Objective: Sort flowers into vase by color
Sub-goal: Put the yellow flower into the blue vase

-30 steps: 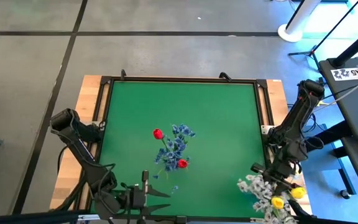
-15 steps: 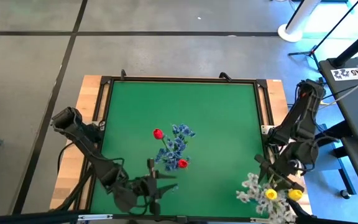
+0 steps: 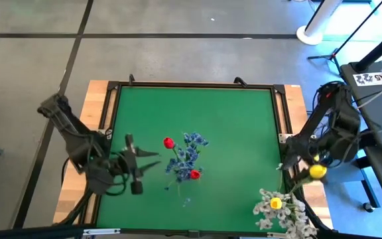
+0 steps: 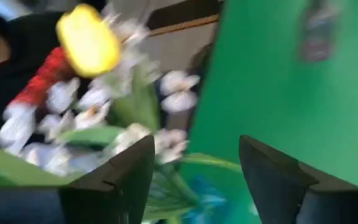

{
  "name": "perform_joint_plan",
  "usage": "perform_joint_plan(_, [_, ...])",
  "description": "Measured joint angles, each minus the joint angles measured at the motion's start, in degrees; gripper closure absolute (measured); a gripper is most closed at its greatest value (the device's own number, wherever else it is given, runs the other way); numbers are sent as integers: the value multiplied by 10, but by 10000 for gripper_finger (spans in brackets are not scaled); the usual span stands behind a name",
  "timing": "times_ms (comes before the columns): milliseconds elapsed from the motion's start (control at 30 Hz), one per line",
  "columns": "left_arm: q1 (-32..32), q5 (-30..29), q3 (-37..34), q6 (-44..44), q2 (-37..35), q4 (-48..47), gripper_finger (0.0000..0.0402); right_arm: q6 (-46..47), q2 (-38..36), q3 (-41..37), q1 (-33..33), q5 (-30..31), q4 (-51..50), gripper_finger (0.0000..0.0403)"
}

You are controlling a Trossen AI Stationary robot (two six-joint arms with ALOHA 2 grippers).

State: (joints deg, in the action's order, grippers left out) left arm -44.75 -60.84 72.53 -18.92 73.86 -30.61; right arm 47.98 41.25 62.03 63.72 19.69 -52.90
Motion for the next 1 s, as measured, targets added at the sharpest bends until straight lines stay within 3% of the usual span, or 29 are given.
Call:
perform_joint_plan(133, [25, 8, -97, -2, -82, 23, 294, 12, -11, 52, 0, 155, -105, 168])
perform_joint_plan(233, [62, 36, -183, -1, -145, 79, 294, 13, -27, 59, -16, 218, -160, 168])
perform_joint_plan(367, [120, 98, -267, 28, -205, 177, 294, 0, -27, 21, -56, 206, -103, 168])
perform_joint_plan(500, [157, 155, -290, 70, -223, 208, 294, -65, -12, -31, -63, 106, 35, 168])
perform_joint_plan(600, [175, 179, -278, 105, -223, 214, 294, -82, -5, -26, -64, 57, 54, 168])
perform_joint_plan(733, [196, 211, -268, 120, -223, 225, 294, -79, 10, -2, -72, 111, -8, 168])
perform_joint_plan(1000, [201, 230, -268, 120, -221, 238, 294, -162, 0, 24, -104, 251, -4, 168])
